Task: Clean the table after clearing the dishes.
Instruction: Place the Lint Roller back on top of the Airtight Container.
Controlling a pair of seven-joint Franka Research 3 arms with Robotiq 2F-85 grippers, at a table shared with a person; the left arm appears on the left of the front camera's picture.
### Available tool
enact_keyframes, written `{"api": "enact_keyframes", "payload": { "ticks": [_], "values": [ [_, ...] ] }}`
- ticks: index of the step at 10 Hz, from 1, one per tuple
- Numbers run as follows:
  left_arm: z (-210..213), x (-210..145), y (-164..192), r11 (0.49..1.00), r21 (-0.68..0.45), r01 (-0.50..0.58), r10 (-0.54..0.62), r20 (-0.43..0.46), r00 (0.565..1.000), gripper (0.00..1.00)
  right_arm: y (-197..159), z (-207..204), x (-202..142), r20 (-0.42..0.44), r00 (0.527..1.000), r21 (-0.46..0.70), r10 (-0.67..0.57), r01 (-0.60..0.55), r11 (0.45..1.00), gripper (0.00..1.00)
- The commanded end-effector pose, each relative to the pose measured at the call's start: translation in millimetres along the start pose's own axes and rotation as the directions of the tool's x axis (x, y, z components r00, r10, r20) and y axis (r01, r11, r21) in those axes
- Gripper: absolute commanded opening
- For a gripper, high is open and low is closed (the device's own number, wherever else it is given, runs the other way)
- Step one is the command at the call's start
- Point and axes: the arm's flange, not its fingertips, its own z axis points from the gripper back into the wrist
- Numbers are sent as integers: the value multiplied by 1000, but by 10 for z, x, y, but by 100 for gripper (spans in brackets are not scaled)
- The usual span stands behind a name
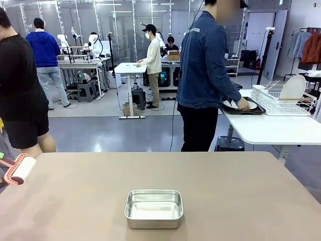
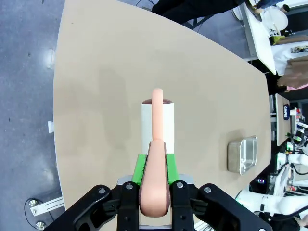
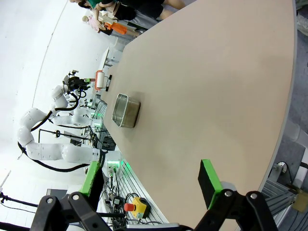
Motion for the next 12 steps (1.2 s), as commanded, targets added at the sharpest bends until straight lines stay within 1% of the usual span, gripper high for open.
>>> {"api": "enact_keyframes", "payload": {
  "ticks": [1,3,4,5,6,8,9,11,12],
  "values": [
    [-17,19,-217,987,-12,160,-160,-39,986,21,25,-10,3,9,1000,-5,-4,4,1000,100],
    [-151,-100,-643,947,-89,308,-316,-103,943,21,25,-10,3,9,1000,-5,-4,4,1000,100],
    [-204,-190,-953,912,-130,389,-404,-116,907,21,25,-10,3,9,1000,-5,-4,4,1000,100],
    [-289,-308,-1365,855,-163,492,-514,-140,846,21,25,-10,3,9,1000,-5,-4,4,1000,100],
    [-403,-438,-1738,797,-200,570,-601,-164,782,21,25,-10,3,9,1000,-5,-4,4,1000,100],
    [-614,-705,-2438,633,-261,729,-774,-171,610,21,25,-10,3,9,1000,-5,-4,4,1000,100],
    [-773,-846,-2807,534,-290,794,-846,-188,500,21,25,-10,3,9,1000,-5,-4,4,1000,100],
    [-1094,-1051,-3400,394,-309,866,-916,-213,341,21,25,-10,3,9,1000,-5,-4,4,1000,100],
    [-1267,-1109,-3629,331,-324,887,-938,-219,270,21,25,-10,3,9,1000,-5,-4,4,1000,100]
  ]
}}
